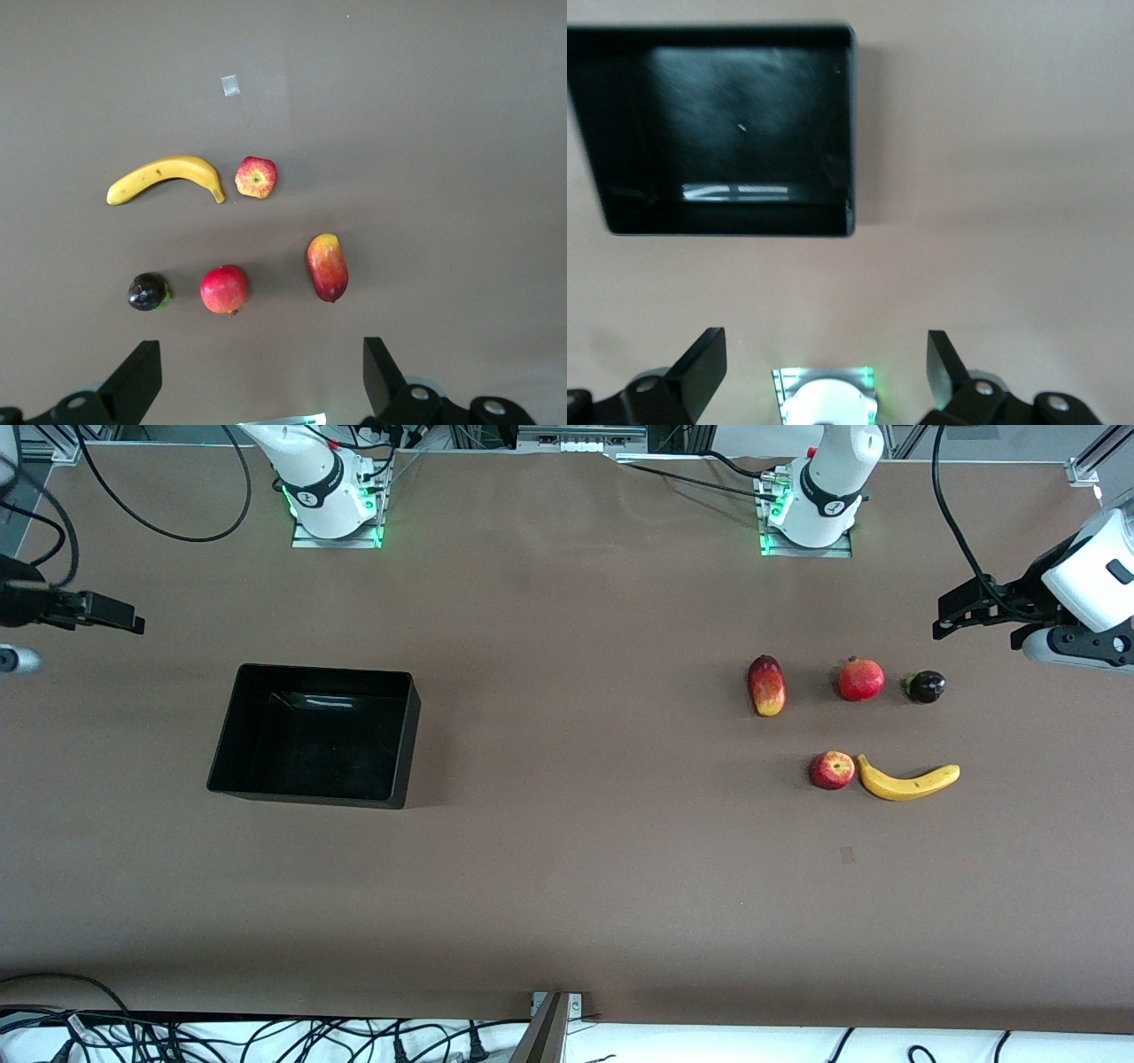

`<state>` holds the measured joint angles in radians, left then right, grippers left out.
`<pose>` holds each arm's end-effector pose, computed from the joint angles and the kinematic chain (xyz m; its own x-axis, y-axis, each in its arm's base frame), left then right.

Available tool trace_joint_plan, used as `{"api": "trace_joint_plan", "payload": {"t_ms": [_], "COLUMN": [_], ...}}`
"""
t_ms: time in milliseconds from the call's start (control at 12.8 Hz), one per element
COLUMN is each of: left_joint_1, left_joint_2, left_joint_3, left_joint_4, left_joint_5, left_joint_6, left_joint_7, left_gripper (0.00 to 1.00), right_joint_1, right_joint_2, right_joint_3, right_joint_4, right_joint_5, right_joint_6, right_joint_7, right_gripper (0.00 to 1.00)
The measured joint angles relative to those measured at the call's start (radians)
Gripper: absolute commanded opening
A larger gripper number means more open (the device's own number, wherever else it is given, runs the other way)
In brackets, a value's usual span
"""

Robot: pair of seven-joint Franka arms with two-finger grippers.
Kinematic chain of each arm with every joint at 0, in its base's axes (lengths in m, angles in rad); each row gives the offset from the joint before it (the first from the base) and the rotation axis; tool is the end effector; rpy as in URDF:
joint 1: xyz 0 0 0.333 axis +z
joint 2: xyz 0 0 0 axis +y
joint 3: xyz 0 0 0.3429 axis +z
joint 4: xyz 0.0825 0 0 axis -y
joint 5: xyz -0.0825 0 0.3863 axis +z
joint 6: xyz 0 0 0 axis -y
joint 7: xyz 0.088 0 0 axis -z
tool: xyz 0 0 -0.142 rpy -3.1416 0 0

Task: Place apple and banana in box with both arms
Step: 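Lower the right gripper toward the black box's rim, then push the black box with the right gripper toward the fruit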

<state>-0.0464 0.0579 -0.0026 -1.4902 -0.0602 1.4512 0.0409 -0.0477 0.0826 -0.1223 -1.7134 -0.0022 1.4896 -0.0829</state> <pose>0.5593 -0.0365 0.6122 0.9909 -0.0966 -0.0940 -0.0908 -0.9938 0.0642 0.5388 -0.0909 0.5005 0.9501 -0.0819 -0.3010 -0.0899 -0.9959 -0.0128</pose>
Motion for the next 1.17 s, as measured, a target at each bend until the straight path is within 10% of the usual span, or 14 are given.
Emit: {"api": "trace_joint_plan", "payload": {"t_ms": [389,779,1168], "left_joint_1": [0.0,0.001,0.002], "left_joint_2": [-0.001,-0.001,-0.001], "left_joint_3": [0.0,0.0,0.0], "left_joint_4": [0.0,0.0,0.0], "left_joint_5": [0.0,0.0,0.0], "left_joint_6": [-0.002,-0.002,-0.004], "left_joint_7": [0.0,0.0,0.0], "left_gripper": [1.0,1.0,1.0], "right_joint_1": [-0.003,-0.001,-0.002], "right_joint_2": [0.289,0.332,0.33], "right_joint_3": [-0.022,-0.001,0.0], "right_joint_4": [-0.021,-0.156,-0.275], "right_joint_5": [0.027,0.061,0.061], "right_joint_6": [0.267,0.504,0.648], "right_joint_7": [0.0,0.001,0.001], "right_gripper": [1.0,1.0,0.0]}}
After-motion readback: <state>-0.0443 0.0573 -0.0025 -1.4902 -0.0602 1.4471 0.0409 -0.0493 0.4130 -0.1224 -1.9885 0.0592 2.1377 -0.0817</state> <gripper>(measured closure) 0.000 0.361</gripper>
